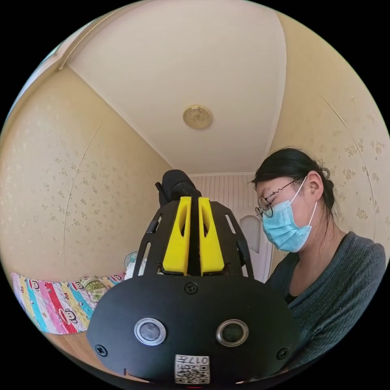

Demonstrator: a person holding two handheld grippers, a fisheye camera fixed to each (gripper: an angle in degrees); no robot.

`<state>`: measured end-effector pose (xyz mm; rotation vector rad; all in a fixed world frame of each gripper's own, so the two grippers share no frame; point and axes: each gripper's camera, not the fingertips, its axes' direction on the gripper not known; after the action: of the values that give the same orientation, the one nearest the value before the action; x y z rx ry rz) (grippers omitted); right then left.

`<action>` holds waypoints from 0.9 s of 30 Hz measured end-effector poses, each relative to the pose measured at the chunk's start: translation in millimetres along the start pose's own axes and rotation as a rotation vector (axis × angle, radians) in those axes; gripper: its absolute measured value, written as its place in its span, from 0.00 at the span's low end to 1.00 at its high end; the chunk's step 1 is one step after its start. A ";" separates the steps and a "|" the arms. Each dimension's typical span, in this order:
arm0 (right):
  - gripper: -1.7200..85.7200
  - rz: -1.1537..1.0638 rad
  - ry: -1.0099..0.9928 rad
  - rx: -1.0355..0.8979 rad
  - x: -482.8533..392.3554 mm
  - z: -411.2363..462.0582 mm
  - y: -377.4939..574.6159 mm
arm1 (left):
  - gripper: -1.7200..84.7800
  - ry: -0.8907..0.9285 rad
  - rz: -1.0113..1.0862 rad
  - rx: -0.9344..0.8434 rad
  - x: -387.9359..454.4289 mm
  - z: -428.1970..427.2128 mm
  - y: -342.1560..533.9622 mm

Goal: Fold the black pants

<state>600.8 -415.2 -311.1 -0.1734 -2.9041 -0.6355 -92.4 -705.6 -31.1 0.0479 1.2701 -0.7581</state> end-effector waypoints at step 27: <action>0.03 0.860 0.836 -0.464 658.8 -20.4 161.5 | 0.14 -0.680 -0.965 -0.571 -752.2 122.4 228.8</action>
<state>-18.2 -226.7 -106.7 -0.8901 -1.6249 -0.8891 63.9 -219.8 579.4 -1.2596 0.7518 -1.0547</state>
